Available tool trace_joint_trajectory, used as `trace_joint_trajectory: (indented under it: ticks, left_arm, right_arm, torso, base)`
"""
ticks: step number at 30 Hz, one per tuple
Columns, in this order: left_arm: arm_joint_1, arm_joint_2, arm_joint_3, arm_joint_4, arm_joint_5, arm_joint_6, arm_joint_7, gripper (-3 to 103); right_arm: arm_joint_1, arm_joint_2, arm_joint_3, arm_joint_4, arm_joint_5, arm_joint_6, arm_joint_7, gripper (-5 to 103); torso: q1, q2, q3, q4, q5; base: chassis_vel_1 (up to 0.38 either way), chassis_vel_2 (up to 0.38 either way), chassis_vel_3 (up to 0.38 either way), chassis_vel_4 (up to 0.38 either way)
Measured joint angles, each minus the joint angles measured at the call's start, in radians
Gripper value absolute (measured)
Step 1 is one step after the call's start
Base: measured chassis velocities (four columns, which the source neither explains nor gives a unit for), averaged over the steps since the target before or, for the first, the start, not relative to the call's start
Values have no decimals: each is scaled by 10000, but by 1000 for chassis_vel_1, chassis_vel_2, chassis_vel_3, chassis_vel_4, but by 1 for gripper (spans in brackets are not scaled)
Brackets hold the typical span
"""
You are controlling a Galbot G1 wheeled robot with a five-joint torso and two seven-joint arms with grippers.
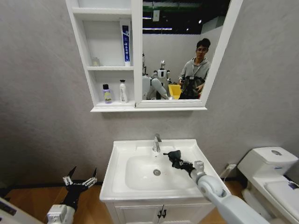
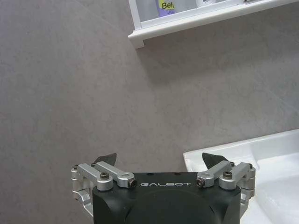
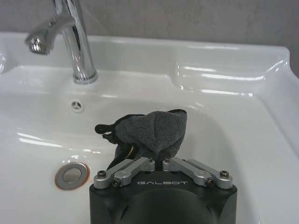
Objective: Move facial cleanser and shampoo from washbasin to cabinet, then wipe washbasin with towel.
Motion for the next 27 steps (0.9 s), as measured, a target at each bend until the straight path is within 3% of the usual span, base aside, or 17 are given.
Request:
trace_joint_trajectory:
  ticks: [7, 16, 21, 27]
  left_arm:
    - [0, 0, 0, 0, 0, -1, 0, 100]
    - [0, 2, 0, 0, 0, -2, 1, 100]
    - [0, 1, 0, 0, 0, -4, 0, 100]
    - [0, 1, 0, 0, 0, -4, 0, 100]
  right_arm:
    - [434, -101, -824, -759, 71, -152, 238, 2]
    - [1413, 594, -1758, -2487, -129, -52, 72, 2]
    - [1888, 1340, -2391, -2953, 15, -18, 132, 2]
    - [2392, 2366, -3358, -2926, 499, -192, 496, 2]
  torso:
    - [0, 0, 0, 0, -4]
    - [-1, 2, -3, 3, -12]
    - [4, 2, -4, 15, -14]
    - [7, -1, 1, -3, -1]
  base:
    - [0, 0, 0, 0]
    - [0, 0, 0, 0]
    - [0, 0, 0, 0]
    - [0, 0, 0, 0]
